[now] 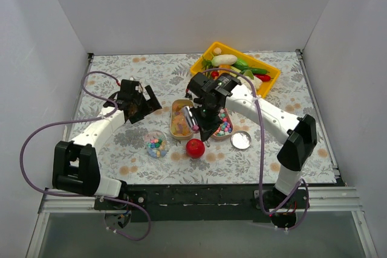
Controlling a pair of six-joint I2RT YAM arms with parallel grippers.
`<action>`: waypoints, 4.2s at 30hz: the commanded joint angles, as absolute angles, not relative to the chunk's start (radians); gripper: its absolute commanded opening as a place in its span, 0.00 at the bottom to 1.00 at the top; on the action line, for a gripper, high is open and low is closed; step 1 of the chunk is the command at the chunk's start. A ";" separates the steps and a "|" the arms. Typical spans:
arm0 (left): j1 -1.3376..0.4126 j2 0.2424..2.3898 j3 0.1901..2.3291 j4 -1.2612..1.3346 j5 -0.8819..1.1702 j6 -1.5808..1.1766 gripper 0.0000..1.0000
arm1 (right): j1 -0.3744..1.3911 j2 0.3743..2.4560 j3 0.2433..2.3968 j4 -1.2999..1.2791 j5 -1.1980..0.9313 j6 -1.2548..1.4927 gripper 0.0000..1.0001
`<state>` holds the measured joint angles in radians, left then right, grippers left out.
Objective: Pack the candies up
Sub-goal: Scoop the fake candies from the storage box, then place the fake candies in the packing bottle, then move the storage box to the center of the board.
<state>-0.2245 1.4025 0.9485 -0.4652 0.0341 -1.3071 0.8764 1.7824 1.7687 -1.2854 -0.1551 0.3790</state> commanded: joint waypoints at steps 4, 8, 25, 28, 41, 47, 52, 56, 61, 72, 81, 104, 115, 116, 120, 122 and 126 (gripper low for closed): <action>-0.226 1.348 0.914 -0.526 0.032 -1.325 0.98 | 1.020 1.821 1.857 -1.312 -0.400 0.456 0.01; -0.227 1.358 0.896 -0.515 0.058 -1.335 0.98 | 1.052 1.900 1.950 -1.310 -0.471 0.454 0.01; -0.225 1.422 0.870 -0.472 0.035 -1.335 0.98 | 1.088 2.095 2.059 -1.281 -0.799 0.460 0.01; -0.225 1.431 0.882 -0.472 0.026 -1.332 0.98 | 1.085 2.103 2.030 -1.267 -0.865 0.457 0.01; -0.227 1.430 0.903 -0.486 -0.025 -1.318 0.98 | 1.005 2.072 1.878 -1.101 -1.124 0.563 0.01; -0.227 1.430 0.908 -0.488 -0.032 -1.321 0.98 | 0.974 2.065 1.868 -1.040 -1.209 0.614 0.01; -0.227 1.433 0.911 -0.492 -0.040 -1.327 0.98 | 0.973 2.037 1.803 -1.031 -1.253 0.627 0.01; -0.227 1.431 0.914 -0.494 -0.046 -1.330 0.98 | 0.968 2.014 1.749 -1.023 -1.284 0.632 0.01; -0.227 1.431 0.910 -0.491 -0.049 -1.335 0.98 | 0.966 2.019 1.744 -0.996 -1.293 0.663 0.01; -0.225 1.420 0.907 -0.489 -0.051 -1.339 0.98 | 0.890 2.025 1.929 -1.161 -1.100 0.568 0.01; -0.227 1.528 1.035 -0.408 -0.008 -1.310 0.98 | 0.764 1.908 1.850 -1.129 -0.773 0.557 0.01; -0.299 2.164 1.620 -0.394 0.218 -1.120 0.72 | 0.775 1.933 1.764 -1.181 -0.433 0.388 0.01; -0.350 2.023 1.362 -0.402 0.238 -1.187 0.49 | 0.775 1.852 1.704 -1.167 -0.436 0.379 0.01; -0.351 2.011 1.349 -0.405 0.227 -1.201 0.48 | 0.778 1.848 1.695 -1.166 -0.437 0.376 0.01; -0.367 1.938 1.283 -0.416 0.233 -1.264 0.45 | 0.787 1.822 1.655 -1.183 -0.440 0.350 0.01; -0.371 1.910 1.244 -0.419 0.227 -1.292 0.44 | 0.798 1.804 1.626 -1.195 -0.442 0.334 0.01; -0.379 1.845 1.207 -0.416 0.215 -1.319 0.45 | 0.819 1.770 1.571 -1.198 -0.440 0.316 0.01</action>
